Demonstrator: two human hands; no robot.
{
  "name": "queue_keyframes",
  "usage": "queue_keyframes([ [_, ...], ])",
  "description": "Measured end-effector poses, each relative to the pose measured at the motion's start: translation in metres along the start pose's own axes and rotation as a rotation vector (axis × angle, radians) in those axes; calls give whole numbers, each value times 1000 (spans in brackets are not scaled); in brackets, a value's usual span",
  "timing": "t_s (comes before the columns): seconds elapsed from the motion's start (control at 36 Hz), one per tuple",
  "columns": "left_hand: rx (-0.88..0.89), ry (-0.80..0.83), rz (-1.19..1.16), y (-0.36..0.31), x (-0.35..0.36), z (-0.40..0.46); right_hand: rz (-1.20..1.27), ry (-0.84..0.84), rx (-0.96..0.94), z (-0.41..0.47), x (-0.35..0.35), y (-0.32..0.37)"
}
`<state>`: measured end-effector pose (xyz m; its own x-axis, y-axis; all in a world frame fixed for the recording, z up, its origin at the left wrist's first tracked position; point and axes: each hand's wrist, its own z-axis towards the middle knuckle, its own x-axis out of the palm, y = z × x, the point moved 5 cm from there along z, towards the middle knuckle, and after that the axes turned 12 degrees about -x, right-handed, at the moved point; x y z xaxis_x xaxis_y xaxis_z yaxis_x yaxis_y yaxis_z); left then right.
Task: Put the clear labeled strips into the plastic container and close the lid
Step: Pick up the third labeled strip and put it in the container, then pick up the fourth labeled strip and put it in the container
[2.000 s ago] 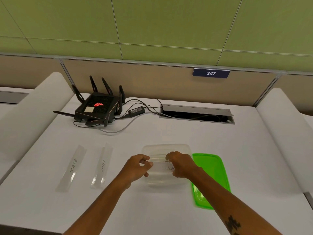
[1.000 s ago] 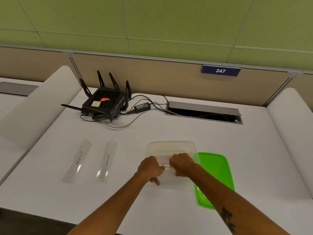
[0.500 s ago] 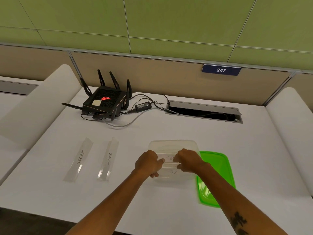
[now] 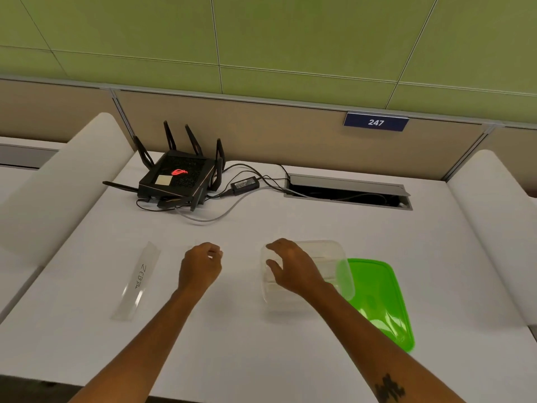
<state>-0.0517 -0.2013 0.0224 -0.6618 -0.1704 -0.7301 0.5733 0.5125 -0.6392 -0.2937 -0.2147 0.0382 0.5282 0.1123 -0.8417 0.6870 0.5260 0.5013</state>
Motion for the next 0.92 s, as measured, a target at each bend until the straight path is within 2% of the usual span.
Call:
queue_keyframes([
  [0.39, -147, 82, 34, 75, -8, 41, 59, 90, 22, 22, 64, 60],
  [0.92, -93, 58, 85, 78, -14, 48, 170, 118, 181, 28, 114, 83],
])
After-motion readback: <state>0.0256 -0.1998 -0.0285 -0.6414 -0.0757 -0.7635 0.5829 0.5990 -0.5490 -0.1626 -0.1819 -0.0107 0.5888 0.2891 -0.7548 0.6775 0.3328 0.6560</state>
